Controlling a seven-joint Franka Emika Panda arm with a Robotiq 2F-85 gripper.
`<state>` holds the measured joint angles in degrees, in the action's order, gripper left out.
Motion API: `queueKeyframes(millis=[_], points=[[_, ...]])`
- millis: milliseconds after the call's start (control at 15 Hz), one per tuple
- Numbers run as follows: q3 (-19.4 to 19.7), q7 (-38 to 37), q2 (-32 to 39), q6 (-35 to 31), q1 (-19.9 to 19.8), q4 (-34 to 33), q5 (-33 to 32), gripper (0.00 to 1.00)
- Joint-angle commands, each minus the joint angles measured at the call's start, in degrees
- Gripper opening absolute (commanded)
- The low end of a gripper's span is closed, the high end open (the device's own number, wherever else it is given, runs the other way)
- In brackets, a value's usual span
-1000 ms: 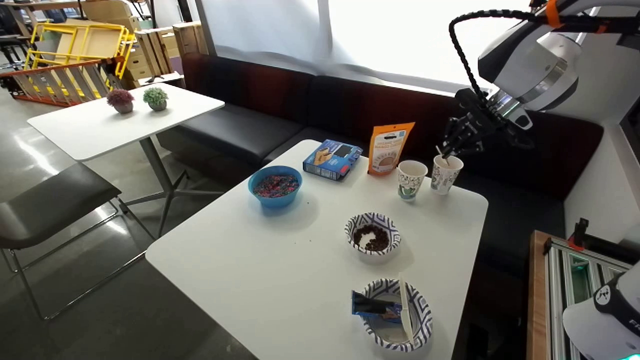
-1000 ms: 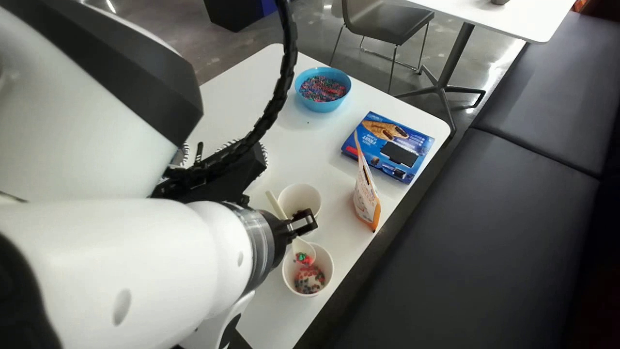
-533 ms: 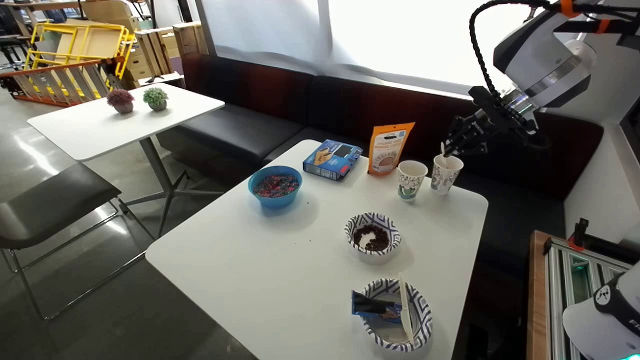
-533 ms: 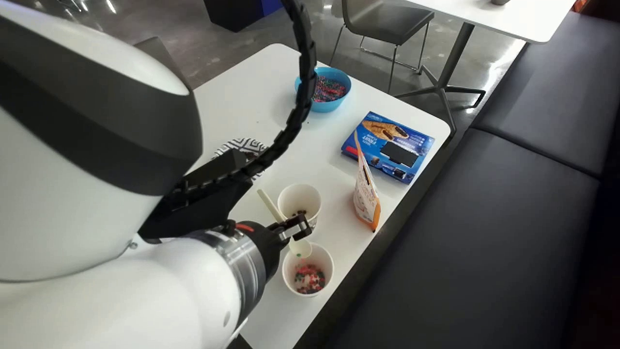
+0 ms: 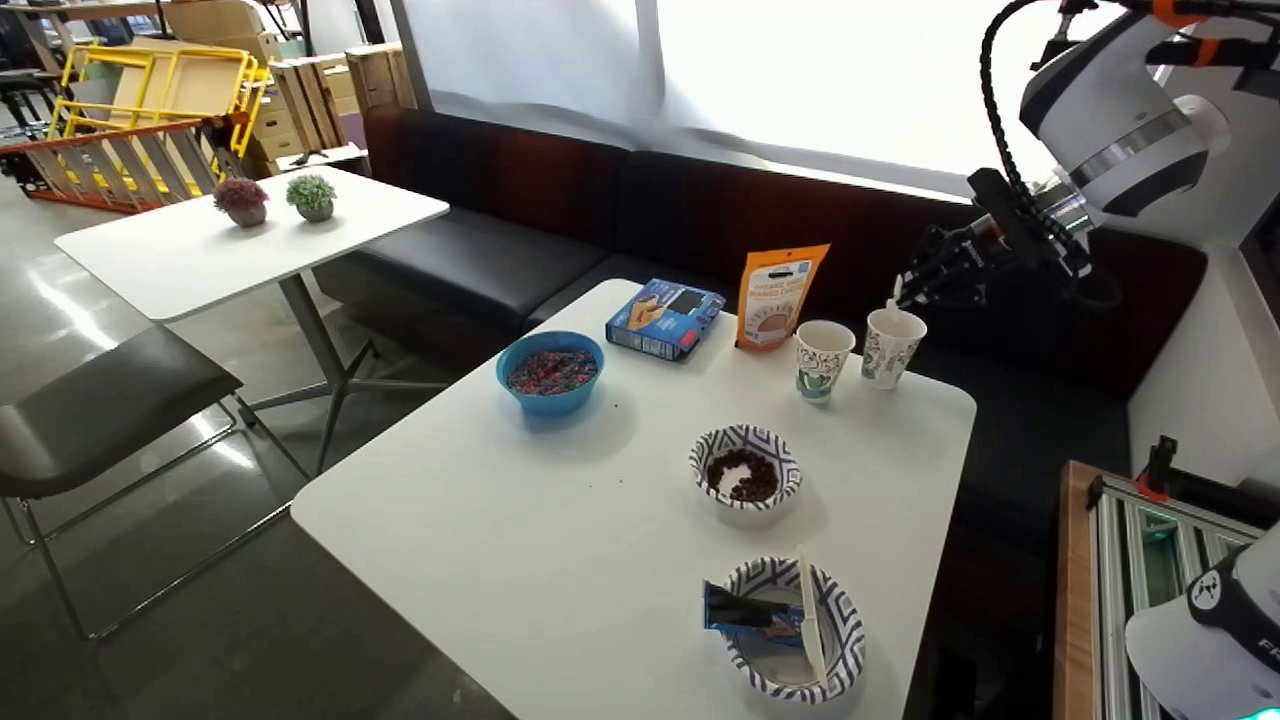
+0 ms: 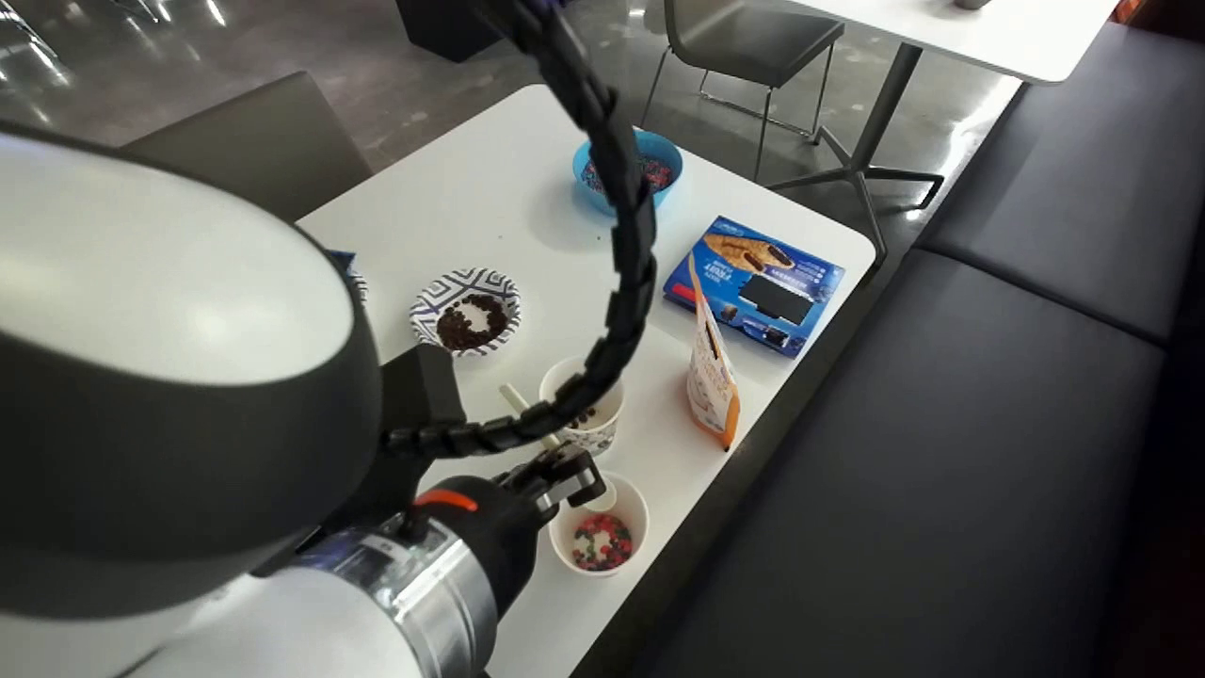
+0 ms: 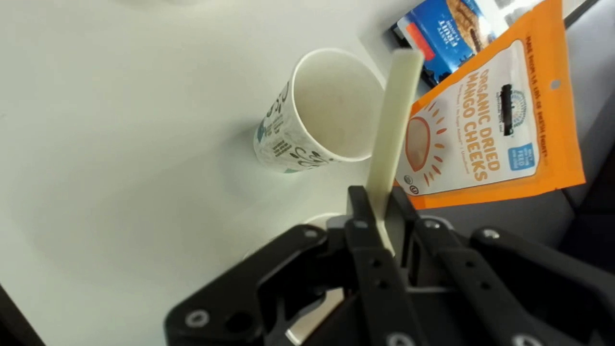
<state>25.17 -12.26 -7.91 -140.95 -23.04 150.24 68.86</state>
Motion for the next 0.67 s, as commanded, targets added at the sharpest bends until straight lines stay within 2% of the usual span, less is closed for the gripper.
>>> queueKeyframes(millis=[0,200,467,600], points=[[1.27,5.79,-0.84,4.58,-1.69,1.04,4.39,0.04],[0.72,7.23,-1.2,4.16,-2.11,1.75,3.91,0.04],[-4.52,9.21,-9.8,-8.1,-0.59,6.71,0.81,0.04],[-9.73,7.71,-14.11,-17.23,1.16,9.9,0.45,0.04]])
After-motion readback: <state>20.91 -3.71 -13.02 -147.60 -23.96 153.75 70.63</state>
